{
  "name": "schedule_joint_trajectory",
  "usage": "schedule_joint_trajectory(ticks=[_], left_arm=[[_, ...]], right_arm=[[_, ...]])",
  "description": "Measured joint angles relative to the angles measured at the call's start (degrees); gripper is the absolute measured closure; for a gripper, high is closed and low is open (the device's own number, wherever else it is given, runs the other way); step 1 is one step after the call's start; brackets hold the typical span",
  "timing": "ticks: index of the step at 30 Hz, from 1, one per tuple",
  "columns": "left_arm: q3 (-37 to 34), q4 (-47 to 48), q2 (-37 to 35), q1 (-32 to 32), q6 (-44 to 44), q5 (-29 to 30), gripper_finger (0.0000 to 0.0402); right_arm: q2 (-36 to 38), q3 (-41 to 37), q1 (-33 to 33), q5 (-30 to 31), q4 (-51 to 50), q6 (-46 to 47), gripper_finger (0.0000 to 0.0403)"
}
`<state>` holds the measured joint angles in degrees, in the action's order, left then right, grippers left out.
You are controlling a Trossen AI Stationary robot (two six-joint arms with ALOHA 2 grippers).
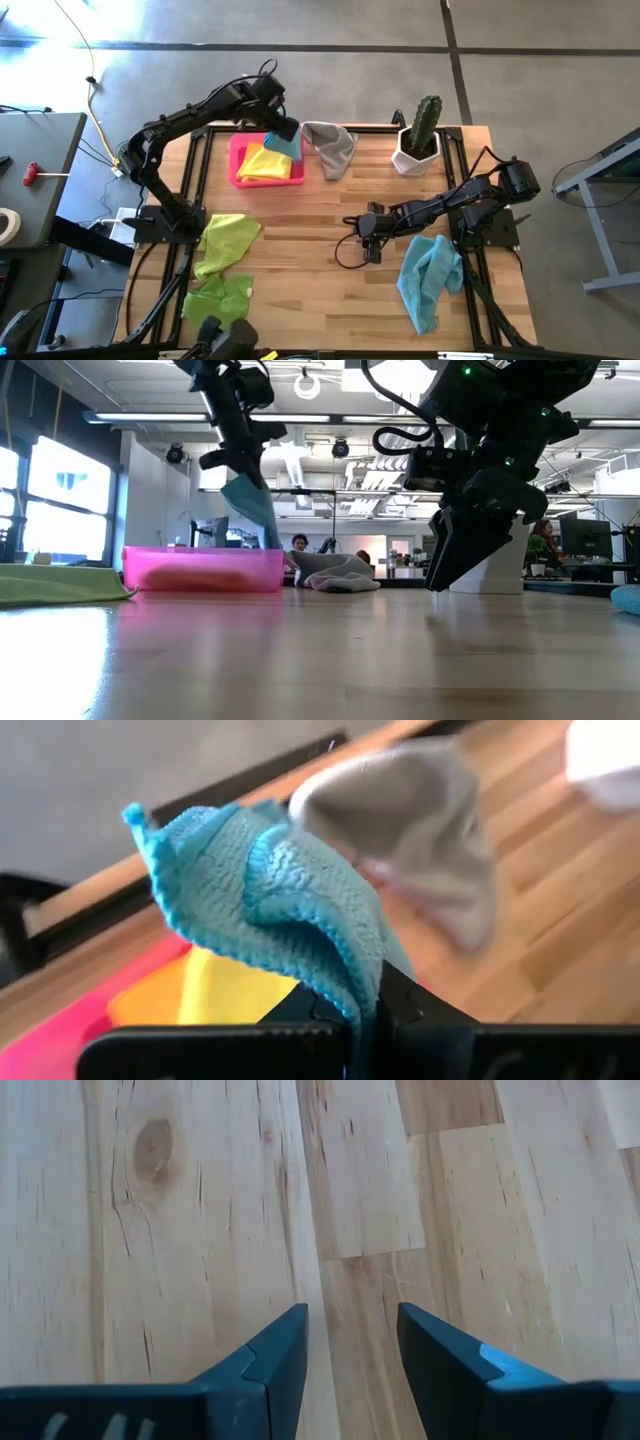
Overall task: Fold microfiber towels
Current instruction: Put the top blue towel into the bin
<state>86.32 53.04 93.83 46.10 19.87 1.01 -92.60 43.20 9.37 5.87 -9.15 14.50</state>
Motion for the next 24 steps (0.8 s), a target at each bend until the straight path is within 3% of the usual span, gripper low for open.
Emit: schedule_joint_trajectory(ticks=[6, 16, 24], left_arm=[[-3.2, 9.1, 2.0, -0.4, -1.0, 8.7, 0.0401], [-11.0, 8.3, 3.5, 1.5, -1.6, 18.4, 0.0394], [-14.1, 8.9, 3.6, 1.5, -2.0, 13.8, 0.0364]], right_arm=[[0.0, 0.0, 0.0, 0.0, 0.0, 0.0, 0.0254], [0.0, 0.0, 0.0, 0.0, 0.0, 0.0, 0.0254], [0.0, 0.0, 0.0, 0.0, 0.0, 0.0, 0.0254]])
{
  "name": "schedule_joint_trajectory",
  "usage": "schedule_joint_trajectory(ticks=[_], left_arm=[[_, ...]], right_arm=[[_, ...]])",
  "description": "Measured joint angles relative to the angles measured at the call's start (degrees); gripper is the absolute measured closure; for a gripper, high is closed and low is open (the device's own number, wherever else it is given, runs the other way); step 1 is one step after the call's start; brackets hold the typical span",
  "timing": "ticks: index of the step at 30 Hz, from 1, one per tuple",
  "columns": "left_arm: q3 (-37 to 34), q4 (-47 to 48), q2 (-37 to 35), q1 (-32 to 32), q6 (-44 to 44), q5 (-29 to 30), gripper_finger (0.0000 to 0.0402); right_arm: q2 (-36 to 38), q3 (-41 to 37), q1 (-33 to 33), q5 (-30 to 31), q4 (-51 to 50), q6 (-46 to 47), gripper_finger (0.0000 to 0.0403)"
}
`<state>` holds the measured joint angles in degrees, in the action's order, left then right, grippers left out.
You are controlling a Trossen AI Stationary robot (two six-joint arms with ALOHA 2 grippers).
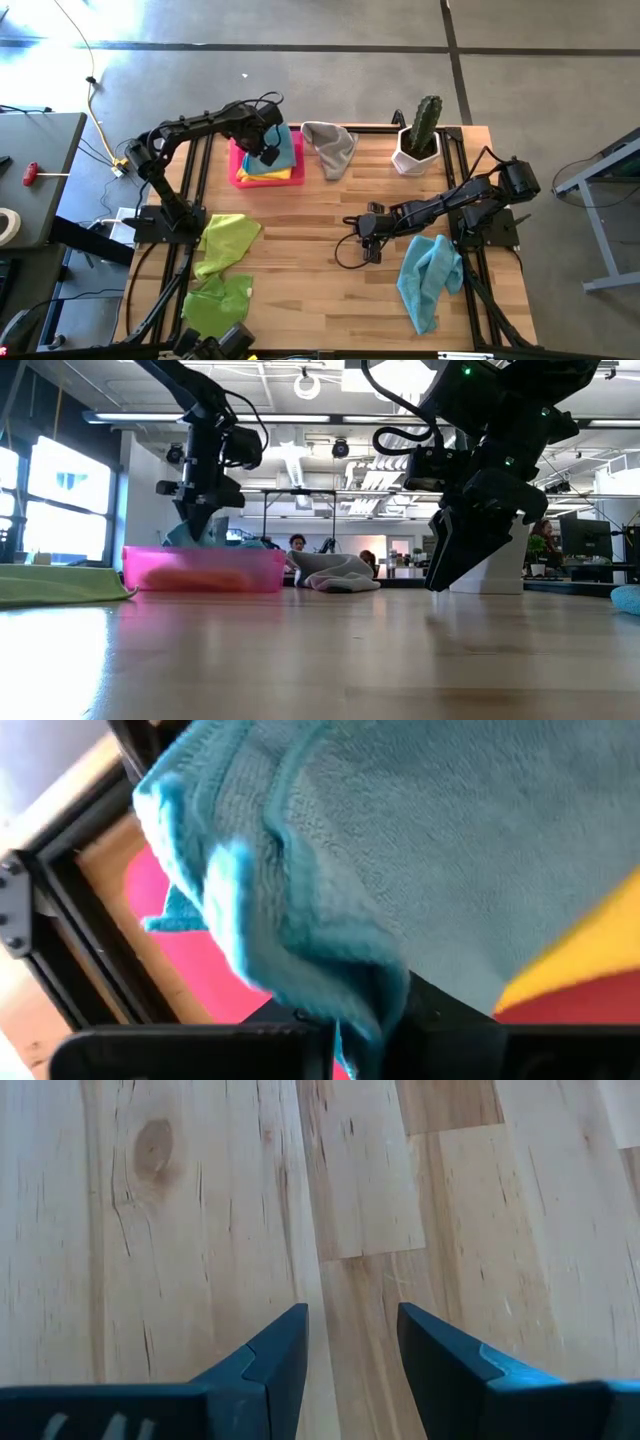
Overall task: Fold microfiber towels
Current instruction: Put the top blue towel into the bin, then fold the light green towel on the table
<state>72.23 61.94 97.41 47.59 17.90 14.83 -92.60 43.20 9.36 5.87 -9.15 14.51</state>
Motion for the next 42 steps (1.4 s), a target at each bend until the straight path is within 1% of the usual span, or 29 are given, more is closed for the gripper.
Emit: schedule_joint_trajectory(ticks=[3, 7, 11, 15, 18, 21, 23, 29, 33, 37, 42], left_arm=[[-1.0, -0.1, 0.0, 0.1, -0.1, 0.3, 0.0354], [-2.0, -0.1, 0.0, 0.1, 0.3, 5.1, 0.0332], [-2.2, 0.0, 0.0, 0.1, -0.3, 9.5, 0.0298], [-2.2, 0.0, 0.0, -0.4, -3.1, 12.2, 0.0259], [-2.2, 0.5, 0.0, -0.8, -5.0, 13.2, 0.0238], [-2.2, 1.2, 0.0, -0.9, -6.5, 13.8, 0.0229], [-2.2, 1.6, 0.0, -1.3, -6.1, 13.2, 0.0228], [-1.1, 1.5, -1.4, -4.5, -7.4, 6.5, 0.023], [2.0, 1.8, -3.7, -8.2, -6.6, 5.8, 0.0231], [3.7, 3.2, -7.3, -13.5, -3.5, 3.4, 0.0231], [2.7, 2.7, -11.3, -23.3, 2.9, -3.1, 0.0231]], right_arm=[[0.0, 0.0, 0.0, 0.0, 0.0, 0.0, 0.0254], [0.0, 0.0, 0.0, 0.0, 0.0, 0.0, 0.0254], [0.0, 0.0, 0.0, 0.0, 0.0, 0.0, 0.0254], [0.0, 0.0, 0.0, 0.0, 0.0, 0.0, 0.0254], [0.0, 0.0, 0.0, 0.0, 0.0, 0.0, 0.0254], [0.0, 0.0, 0.0, 0.0, 0.0, 0.0, 0.0254], [0.0, 0.0, 0.0, 0.0, 0.0, 0.0, 0.0254], [0.0, 0.0, 0.0, 0.0, 0.0, 0.0, 0.0254], [0.0, 0.0, 0.0, 0.0, 0.0, 0.0, 0.0254], [0.0, 0.0, 0.0, 0.0, 0.0, 0.0, 0.0254], [0.0, 0.0, 0.0, 0.0, 0.0, 0.0, 0.0254]])
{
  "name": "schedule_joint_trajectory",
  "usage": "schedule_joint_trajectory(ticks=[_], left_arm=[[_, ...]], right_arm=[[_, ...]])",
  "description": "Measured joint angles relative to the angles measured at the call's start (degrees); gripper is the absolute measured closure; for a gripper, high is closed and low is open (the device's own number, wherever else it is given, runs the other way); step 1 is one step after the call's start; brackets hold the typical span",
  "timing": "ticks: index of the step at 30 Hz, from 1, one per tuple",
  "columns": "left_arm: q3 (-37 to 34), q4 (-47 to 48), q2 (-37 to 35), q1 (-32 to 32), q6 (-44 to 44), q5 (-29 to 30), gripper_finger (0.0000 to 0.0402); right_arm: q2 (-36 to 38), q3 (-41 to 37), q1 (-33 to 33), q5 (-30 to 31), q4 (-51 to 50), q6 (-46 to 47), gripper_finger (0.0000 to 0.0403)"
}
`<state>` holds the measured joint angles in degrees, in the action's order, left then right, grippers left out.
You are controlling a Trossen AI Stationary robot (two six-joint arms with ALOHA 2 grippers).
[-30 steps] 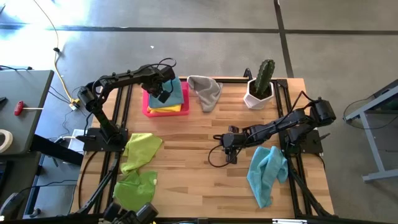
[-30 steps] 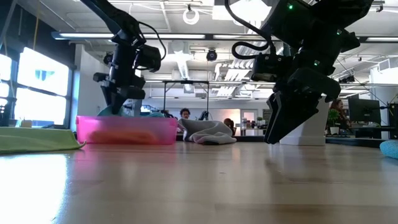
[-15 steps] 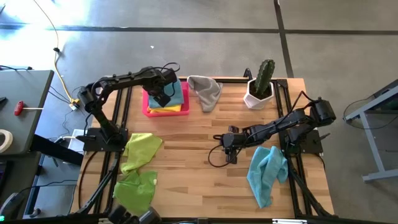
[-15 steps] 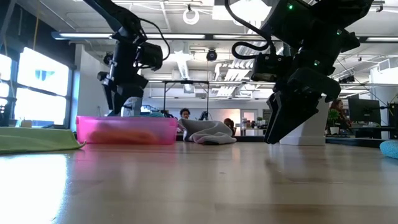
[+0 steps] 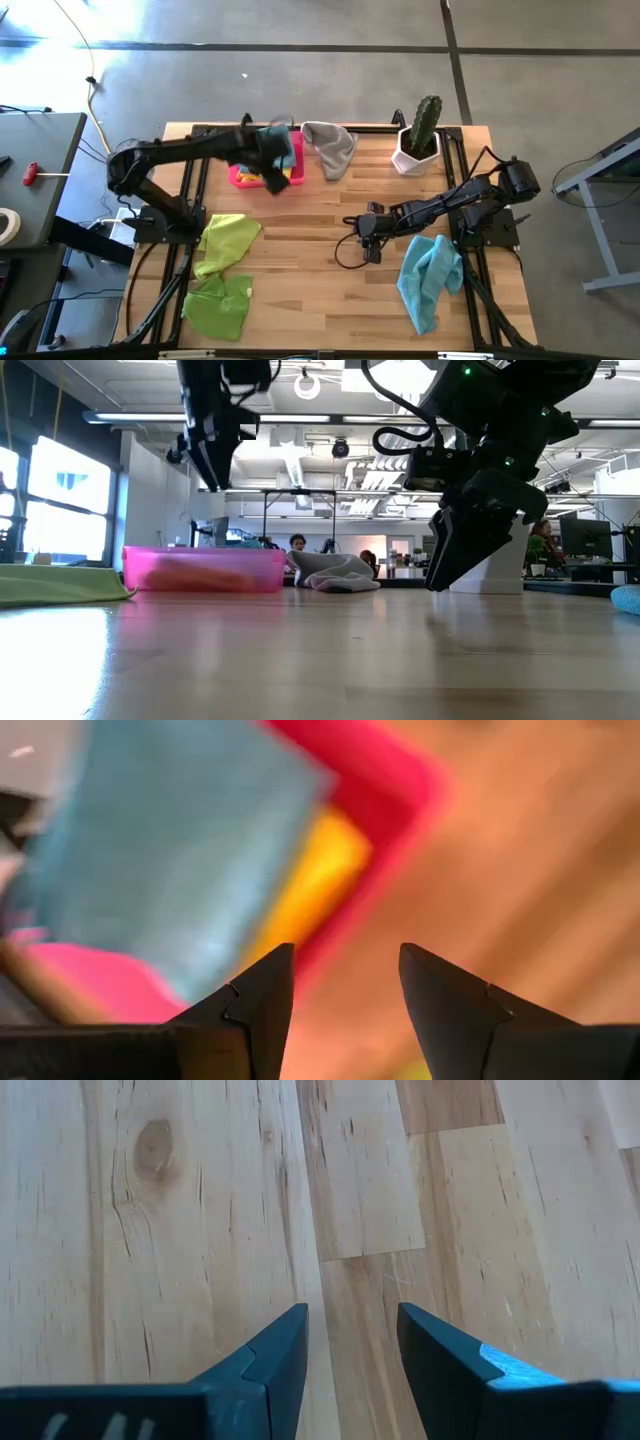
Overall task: Fold microfiber towels
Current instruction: Fold the light green towel on the table
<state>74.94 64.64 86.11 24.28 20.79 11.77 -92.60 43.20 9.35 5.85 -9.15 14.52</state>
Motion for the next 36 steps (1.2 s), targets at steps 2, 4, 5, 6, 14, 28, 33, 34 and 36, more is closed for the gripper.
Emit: schedule_joint_trajectory(ticks=[2, 4, 5, 6, 14, 28, 33, 34, 36], left_arm=[[-0.9, -0.5, -0.6, -5.3, 2.8, -1.4, 0.0231], [-1.5, -0.5, -0.7, -11.3, 5.9, -1.7, 0.0231], [-1.7, -0.7, -0.7, -14.2, 7.4, -1.7, 0.0231], [-2.0, -0.7, -0.8, -17.2, 8.6, -1.7, 0.0231], [-6.3, 1.4, -0.8, -40.9, 28.7, -3.2, 0.0231], [-18.4, 1.1, -0.7, -56.6, 54.9, 5.8, 0.0231], [-25.2, 1.6, -0.7, -52.9, 54.1, 5.8, 0.0231], [-26.5, 2.0, -0.7, -52.0, 54.6, 5.8, 0.0231], [-29.3, 1.9, -0.7, -50.1, 55.5, 4.7, 0.0232]], right_arm=[[0.0, 0.0, 0.0, 0.0, 0.0, 0.0, 0.0254], [0.0, 0.0, 0.0, 0.0, 0.0, 0.0, 0.0254], [0.0, 0.0, 0.0, 0.0, 0.0, 0.0, 0.0254], [0.0, 0.0, 0.0, 0.0, 0.0, 0.0, 0.0254], [0.0, 0.0, 0.0, 0.0, 1.1, 0.0, 0.0254], [0.0, 0.0, 0.1, -0.2, 1.7, 13.5, 0.0254], [0.0, 0.0, -0.1, 0.5, 2.1, 21.2, 0.0254], [0.0, 0.0, -0.3, 0.9, 2.5, 21.5, 0.0254], [0.0, 0.0, -0.5, 1.6, 3.1, 21.2, 0.0254]])
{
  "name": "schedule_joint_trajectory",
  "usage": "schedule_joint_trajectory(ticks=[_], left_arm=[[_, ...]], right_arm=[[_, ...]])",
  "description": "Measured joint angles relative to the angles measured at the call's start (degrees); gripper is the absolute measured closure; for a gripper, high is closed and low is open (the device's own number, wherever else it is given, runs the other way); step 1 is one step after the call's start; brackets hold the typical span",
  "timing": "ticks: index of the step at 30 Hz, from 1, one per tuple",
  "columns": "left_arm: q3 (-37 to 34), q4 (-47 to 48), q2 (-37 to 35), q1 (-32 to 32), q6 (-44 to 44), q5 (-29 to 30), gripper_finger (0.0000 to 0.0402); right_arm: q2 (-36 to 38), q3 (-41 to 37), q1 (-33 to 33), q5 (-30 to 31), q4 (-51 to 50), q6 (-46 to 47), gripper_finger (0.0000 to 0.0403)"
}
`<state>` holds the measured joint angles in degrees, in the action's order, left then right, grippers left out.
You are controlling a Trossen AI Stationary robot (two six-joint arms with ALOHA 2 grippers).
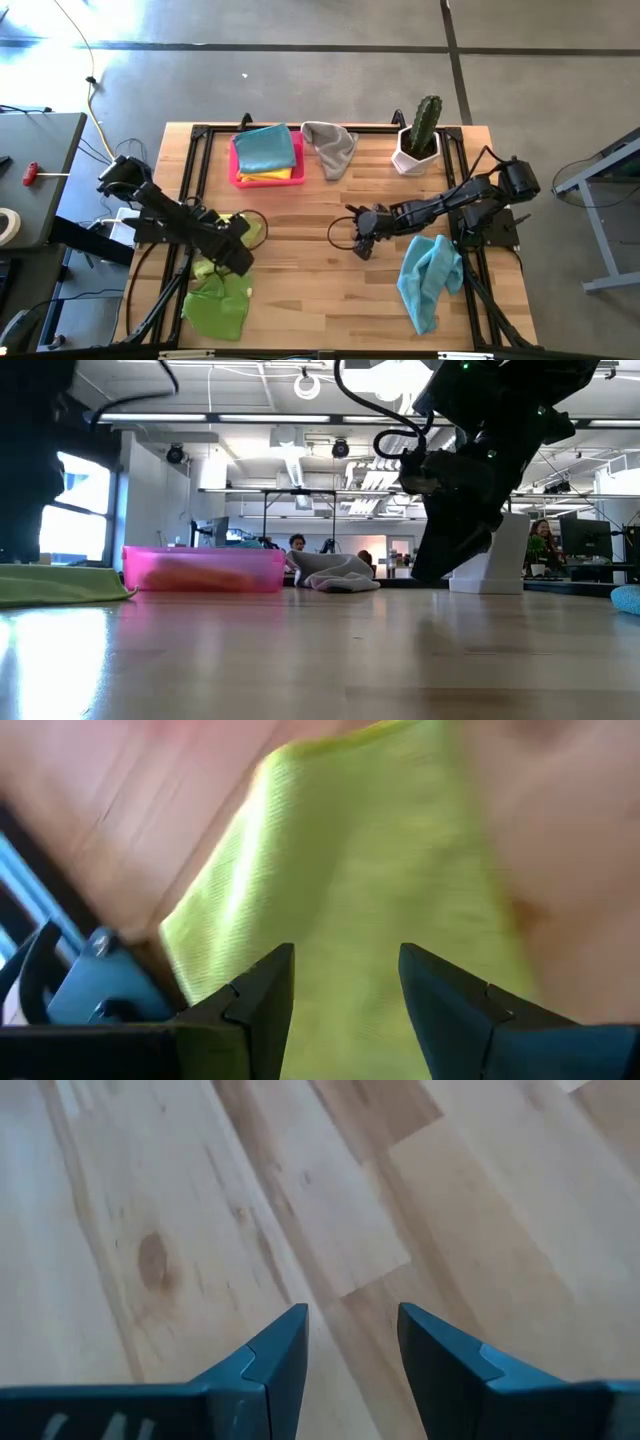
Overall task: Fold microfiber towels
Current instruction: Fold the light green towel on the table
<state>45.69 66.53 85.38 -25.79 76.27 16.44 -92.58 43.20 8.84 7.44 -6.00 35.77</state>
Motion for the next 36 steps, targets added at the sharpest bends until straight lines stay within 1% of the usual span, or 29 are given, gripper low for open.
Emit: schedule_joint_trajectory(ticks=[4, 7, 10, 15, 17, 22, 24, 26, 29, 32, 34, 36], left_arm=[[-5.1, -2.8, 0.0, 3.4, 0.1, -4.8, 0.0232], [-7.6, -8.7, 0.0, 5.2, -1.3, -5.3, 0.0232], [-8.6, -14.8, -0.3, 6.9, -5.7, -4.5, 0.0232], [-8.7, -31.1, -0.2, 9.3, -13.2, -1.3, 0.0232], [-8.8, -38.6, 0.0, 10.4, -17.4, -0.6, 0.0232], [-8.9, -59.6, 1.6, 13.8, -30.9, -2.2, 0.0232], [-8.8, -67.0, 1.6, 15.2, -36.0, -3.5, 0.0232], [-8.8, -72.3, 1.6, 16.3, -39.8, -5.1, 0.0232], [-8.7, -76.9, -0.4, 17.2, -43.1, -9.2, 0.0232], [-8.8, -75.8, -1.7, 16.8, -42.9, -14.7, 0.0232], [-8.8, -75.3, -2.4, 15.7, -40.6, -17.0, 0.0232], [-8.7, -75.7, -2.5, 14.3, -38.0, -17.8, 0.0232]], right_arm=[[0.0, 0.0, -0.2, 0.3, 0.2, 0.2, 0.0254], [0.0, 0.0, -0.2, 0.0, 0.7, -1.0, 0.0254], [0.0, 0.0, -0.2, -0.4, 0.8, -2.6, 0.0254], [0.0, 0.0, -0.2, -0.6, 2.7, -6.1, 0.0254], [0.0, 0.0, -0.2, -2.0, 4.8, -8.2, 0.0254], [0.0, 0.0, 0.6, -7.4, 15.1, -19.1, 0.0254], [0.0, 0.0, 1.5, -8.2, 19.3, -25.1, 0.0254], [0.0, 0.0, 2.5, -8.3, 21.1, -29.7, 0.0254], [-0.3, 0.0, 3.7, -8.3, 23.7, -32.2, 0.0254], [-1.5, 0.0, 4.8, -8.2, 26.7, -32.7, 0.0254], [-2.9, 0.1, 6.0, -7.9, 28.0, -37.0, 0.0254], [-5.4, 0.1, 7.3, -7.9, 31.7, -43.1, 0.0254]])
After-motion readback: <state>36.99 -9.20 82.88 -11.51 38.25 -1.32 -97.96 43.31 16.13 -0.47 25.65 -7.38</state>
